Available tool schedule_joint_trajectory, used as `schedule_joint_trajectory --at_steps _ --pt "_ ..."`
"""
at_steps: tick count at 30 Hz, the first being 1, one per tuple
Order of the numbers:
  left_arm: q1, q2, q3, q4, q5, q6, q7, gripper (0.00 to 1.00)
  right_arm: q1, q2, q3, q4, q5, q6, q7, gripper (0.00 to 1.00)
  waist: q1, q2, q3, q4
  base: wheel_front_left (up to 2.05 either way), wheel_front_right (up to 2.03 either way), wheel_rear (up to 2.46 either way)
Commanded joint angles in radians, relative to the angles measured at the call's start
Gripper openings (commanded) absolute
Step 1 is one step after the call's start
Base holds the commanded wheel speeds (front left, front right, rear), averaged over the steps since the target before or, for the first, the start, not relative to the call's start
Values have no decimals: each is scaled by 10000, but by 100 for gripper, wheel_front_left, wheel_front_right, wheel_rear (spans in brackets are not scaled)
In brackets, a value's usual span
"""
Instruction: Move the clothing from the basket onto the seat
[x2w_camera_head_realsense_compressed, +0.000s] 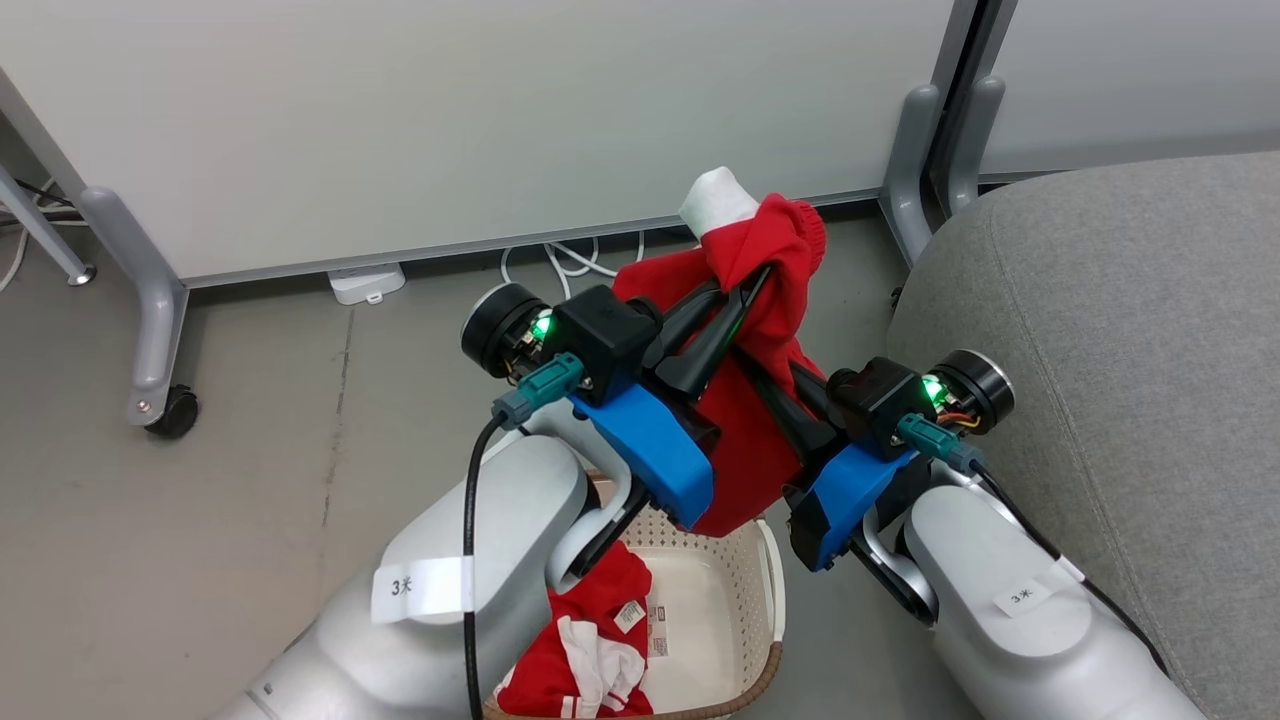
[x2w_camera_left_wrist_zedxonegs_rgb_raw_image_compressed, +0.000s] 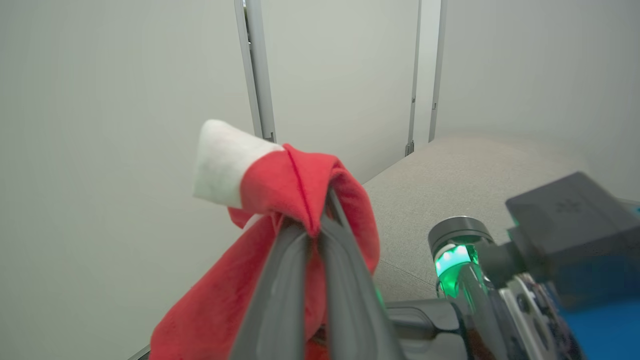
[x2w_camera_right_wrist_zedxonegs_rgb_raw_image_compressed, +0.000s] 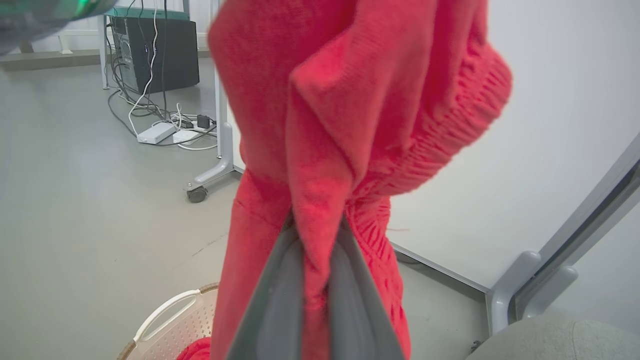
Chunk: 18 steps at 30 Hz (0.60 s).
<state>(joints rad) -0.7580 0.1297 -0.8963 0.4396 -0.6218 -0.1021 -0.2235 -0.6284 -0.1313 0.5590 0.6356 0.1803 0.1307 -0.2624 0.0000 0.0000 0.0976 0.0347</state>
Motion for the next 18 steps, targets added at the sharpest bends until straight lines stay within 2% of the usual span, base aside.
schedule_joint_trajectory --at_steps 1,9,10,11,18 --pt "-116 67 -14 33 5 49 -74 0 0 -32 11 -43 63 1 -38 0 0 0 -3 -2 0 0 0" --pt "-131 76 -51 193 -38 84 -22 0 96 -58 -13 -162 62 1 -38 0 0 0 23 13 0 0 0" --pt "-134 72 -67 224 -45 88 -3 92 102 -60 -17 -172 68 1 -38 0 0 0 25 16 0 0 0" --pt "-137 60 -35 238 -62 115 -20 100 107 -57 -40 -191 82 1 -38 0 0 0 31 18 0 0 0" --pt "-90 107 -84 458 -71 137 -43 100 212 -53 -235 -370 81 1 -38 0 0 0 72 7 0 0 0"
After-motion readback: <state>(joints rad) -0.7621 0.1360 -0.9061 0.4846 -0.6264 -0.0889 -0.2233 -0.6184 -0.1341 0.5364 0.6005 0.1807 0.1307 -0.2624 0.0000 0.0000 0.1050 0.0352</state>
